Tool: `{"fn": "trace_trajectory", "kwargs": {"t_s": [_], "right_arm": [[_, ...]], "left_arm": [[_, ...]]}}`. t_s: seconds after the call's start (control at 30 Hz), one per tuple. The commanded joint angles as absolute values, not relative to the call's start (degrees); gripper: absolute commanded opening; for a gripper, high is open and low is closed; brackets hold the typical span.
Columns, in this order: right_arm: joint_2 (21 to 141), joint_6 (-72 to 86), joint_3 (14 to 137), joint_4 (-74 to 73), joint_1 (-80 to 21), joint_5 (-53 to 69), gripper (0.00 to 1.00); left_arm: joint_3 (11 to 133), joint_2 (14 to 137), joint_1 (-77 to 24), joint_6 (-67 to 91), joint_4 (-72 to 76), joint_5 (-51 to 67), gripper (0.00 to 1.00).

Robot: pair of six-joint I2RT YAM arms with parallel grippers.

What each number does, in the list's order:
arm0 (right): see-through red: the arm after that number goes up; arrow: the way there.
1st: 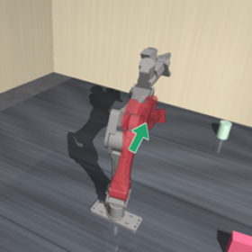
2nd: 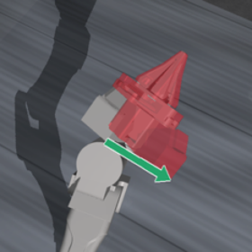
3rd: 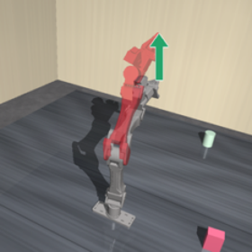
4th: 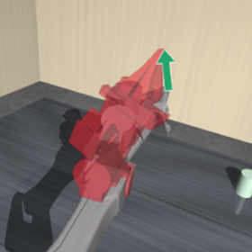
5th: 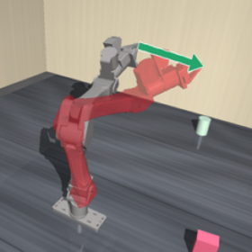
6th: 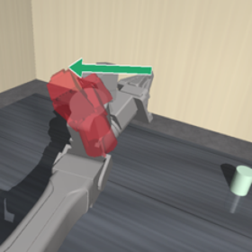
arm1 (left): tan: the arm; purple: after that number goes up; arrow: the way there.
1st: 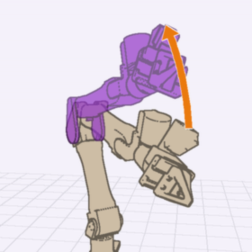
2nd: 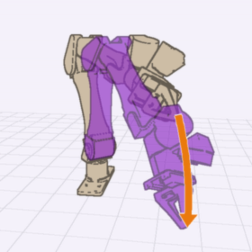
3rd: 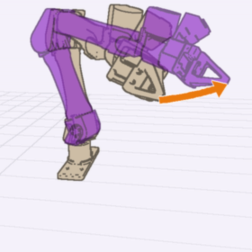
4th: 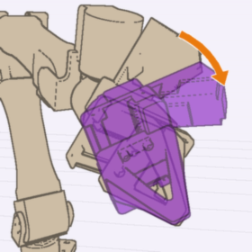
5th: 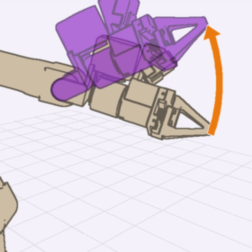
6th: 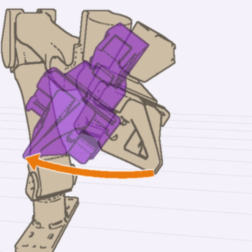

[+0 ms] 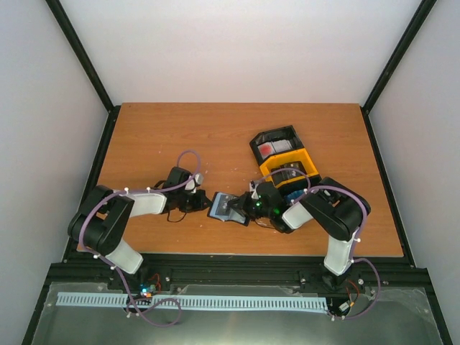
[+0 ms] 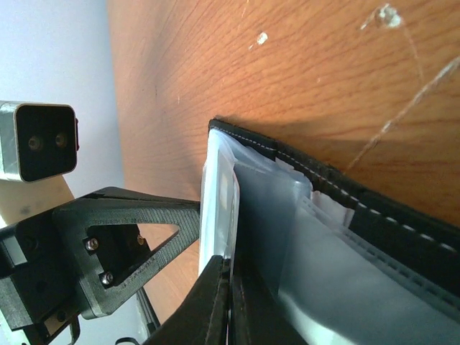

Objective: Put the credit cards into the card holder
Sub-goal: Insert the credit card into the card holder.

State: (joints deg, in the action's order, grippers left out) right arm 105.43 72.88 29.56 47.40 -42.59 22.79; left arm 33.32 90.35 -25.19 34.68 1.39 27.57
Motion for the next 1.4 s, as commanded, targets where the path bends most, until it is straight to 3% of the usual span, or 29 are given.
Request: {"fn": "trace_trajectory", "kwargs": {"t_s": [0.0,0.43,0.73,1.13,1.37], "right_arm": [[105.11,73.53,28.89,46.36,-43.68,17.7,0.03],[107.26,74.15,30.14,53.48,-45.18,22.49,0.11],[102.62,72.16,29.72,48.27,-45.18,21.21,0.41],[108.7,75.39,32.39,53.8,-45.69,25.36,0.39],[108.88,76.79,31.13,57.23,-45.7,25.05,0.32]], "left_arm": [[31.79,89.75,-25.75,32.97,-1.06,29.18,0.01],[31.73,89.21,-25.75,31.99,-0.74,30.73,0.0],[32.17,88.88,-25.75,31.8,-0.67,30.1,0.01],[31.15,88.03,-25.75,30.56,1.54,34.32,0.01],[30.98,84.67,-25.71,32.56,-0.8,27.94,0.04]]}}
